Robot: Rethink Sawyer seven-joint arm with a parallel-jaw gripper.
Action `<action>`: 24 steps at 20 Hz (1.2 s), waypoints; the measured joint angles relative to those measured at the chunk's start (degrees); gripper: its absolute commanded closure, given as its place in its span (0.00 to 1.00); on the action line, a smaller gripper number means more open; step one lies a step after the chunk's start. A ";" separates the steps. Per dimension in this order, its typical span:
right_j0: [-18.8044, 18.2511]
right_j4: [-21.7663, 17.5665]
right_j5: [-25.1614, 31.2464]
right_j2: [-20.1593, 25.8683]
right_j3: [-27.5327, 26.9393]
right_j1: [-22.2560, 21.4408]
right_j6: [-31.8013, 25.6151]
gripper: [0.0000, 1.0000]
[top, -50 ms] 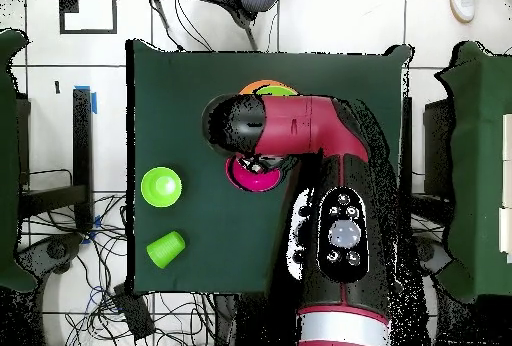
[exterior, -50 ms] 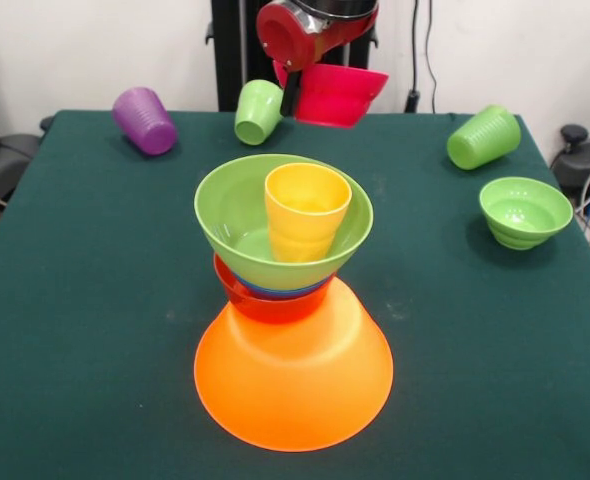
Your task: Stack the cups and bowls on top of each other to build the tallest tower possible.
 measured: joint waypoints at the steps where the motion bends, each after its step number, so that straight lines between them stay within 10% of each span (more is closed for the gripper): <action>1: -0.01 0.00 -0.22 0.00 0.00 0.01 0.00 1.00; 24: -2.58 0.04 -5.43 0.29 0.02 -0.52 0.00 1.00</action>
